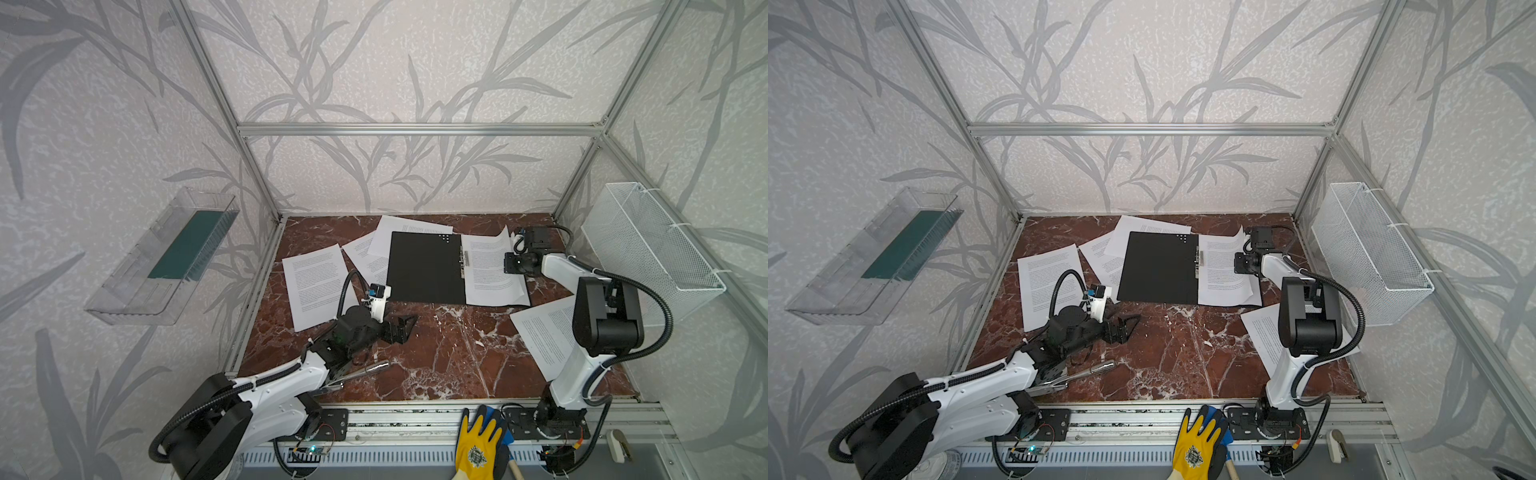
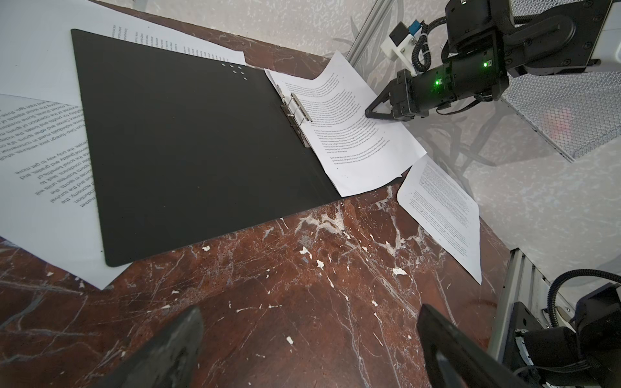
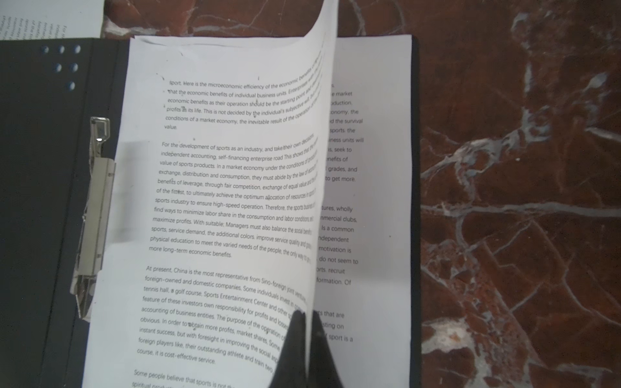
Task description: Put the files into the folder
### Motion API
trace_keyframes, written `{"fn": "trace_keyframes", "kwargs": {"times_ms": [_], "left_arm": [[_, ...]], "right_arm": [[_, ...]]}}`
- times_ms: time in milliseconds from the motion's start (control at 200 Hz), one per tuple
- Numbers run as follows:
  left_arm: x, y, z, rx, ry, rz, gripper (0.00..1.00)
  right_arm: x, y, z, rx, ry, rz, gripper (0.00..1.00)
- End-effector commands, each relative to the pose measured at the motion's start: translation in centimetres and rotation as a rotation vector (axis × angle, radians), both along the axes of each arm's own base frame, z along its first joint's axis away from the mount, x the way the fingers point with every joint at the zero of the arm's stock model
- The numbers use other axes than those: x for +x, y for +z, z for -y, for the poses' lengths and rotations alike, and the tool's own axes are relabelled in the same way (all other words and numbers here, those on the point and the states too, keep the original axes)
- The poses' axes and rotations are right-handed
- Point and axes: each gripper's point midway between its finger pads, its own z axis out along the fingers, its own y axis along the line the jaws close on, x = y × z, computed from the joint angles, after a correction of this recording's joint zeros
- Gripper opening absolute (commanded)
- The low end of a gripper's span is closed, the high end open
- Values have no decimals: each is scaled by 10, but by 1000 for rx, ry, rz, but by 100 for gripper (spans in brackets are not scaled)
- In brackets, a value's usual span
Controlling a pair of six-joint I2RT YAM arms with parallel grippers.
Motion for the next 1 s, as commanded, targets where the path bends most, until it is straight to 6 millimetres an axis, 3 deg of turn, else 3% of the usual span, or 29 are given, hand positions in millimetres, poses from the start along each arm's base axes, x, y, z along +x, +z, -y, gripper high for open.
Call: {"fn": "trace_keyframes", "kwargs": {"times_ms": [0, 190, 460, 520, 535, 545, 750, 775, 855, 1000], "left_arm": [[6, 20, 7, -41, -5, 40, 99], [6, 19, 7, -41, -6, 36, 99], [6, 21, 7, -47, -3, 35, 99], [6, 21, 7, -47, -2, 35, 99], [6, 22, 6, -48, 0, 36, 99], [6, 21, 6, -47, 0, 35, 99], [7, 23, 2, -38, 19, 35, 99], [7, 23, 2, -38, 21, 36, 99], [7, 24, 2, -38, 23, 30, 99], [10, 21, -3, -32, 61, 6, 99]], "right_arm": [[9, 3, -2, -6, 13, 17, 3], [9, 2, -2, -11, 7, 19, 17], [7, 1, 7, -58, -35, 44, 51], [7, 0, 13, -70, -68, 39, 81], [6, 0, 14, -73, -74, 34, 95], [5, 1, 15, -76, -76, 34, 100], [-6, 33, 23, -58, -177, 139, 99], [-9, 48, 23, -49, -193, 177, 99], [-20, 63, 20, -2, -220, 207, 99], [-53, 66, 20, 104, -320, 202, 99]]}}
